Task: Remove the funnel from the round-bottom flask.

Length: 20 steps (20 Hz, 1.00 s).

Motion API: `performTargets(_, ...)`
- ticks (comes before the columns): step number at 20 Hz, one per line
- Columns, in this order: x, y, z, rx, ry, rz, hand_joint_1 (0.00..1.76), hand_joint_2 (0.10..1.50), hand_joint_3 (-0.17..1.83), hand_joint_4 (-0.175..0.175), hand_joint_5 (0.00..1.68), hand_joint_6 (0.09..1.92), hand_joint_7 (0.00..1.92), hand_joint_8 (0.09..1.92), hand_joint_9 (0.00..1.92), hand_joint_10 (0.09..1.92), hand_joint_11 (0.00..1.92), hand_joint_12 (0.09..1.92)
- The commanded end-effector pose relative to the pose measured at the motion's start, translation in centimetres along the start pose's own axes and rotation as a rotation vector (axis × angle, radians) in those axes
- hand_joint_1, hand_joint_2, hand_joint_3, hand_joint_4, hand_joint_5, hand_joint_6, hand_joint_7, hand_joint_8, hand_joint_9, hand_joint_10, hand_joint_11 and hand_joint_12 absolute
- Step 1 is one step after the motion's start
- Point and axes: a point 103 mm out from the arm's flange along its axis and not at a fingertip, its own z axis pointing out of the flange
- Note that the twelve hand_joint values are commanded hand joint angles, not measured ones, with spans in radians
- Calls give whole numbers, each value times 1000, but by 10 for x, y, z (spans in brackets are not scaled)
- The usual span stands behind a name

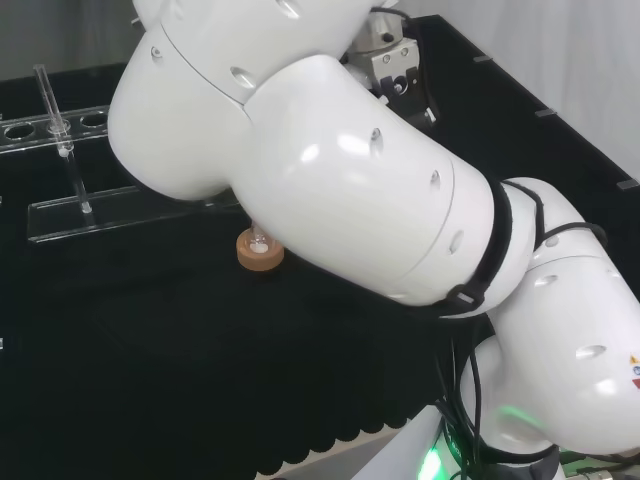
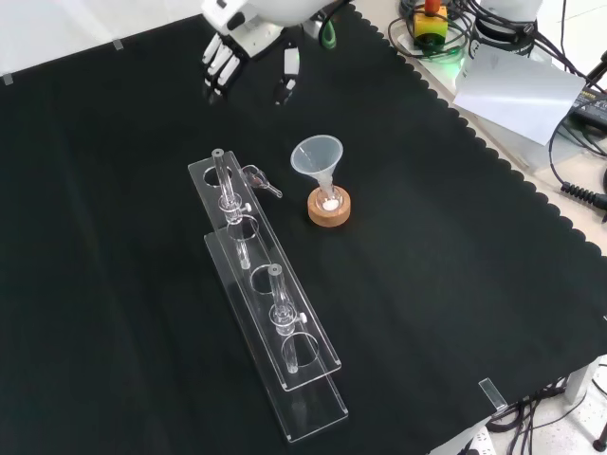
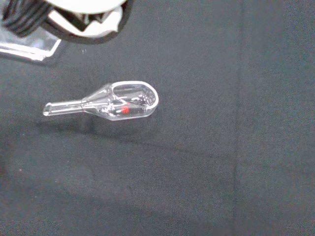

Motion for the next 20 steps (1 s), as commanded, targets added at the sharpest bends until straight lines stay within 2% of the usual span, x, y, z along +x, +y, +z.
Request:
performTargets(1,5,-31,-10,-2,20,-14,832,642,522,-70,402,188,216,725,650,651,403,1326)
performTargets(5,20,-53,-22,-26,25,-38,821,645,521,-70,403,181,218,725,649,650,402,1326)
performTargets(11,51,-71,-34,43,50,-101,740,653,496,-60,355,115,212,718,591,647,383,1373)
performTargets(14,69,-74,-36,91,46,-147,693,649,479,-57,317,87,183,713,547,659,381,1399)
performTargets(20,97,-73,-37,146,49,-221,580,640,413,-53,281,87,132,720,494,688,400,1412)
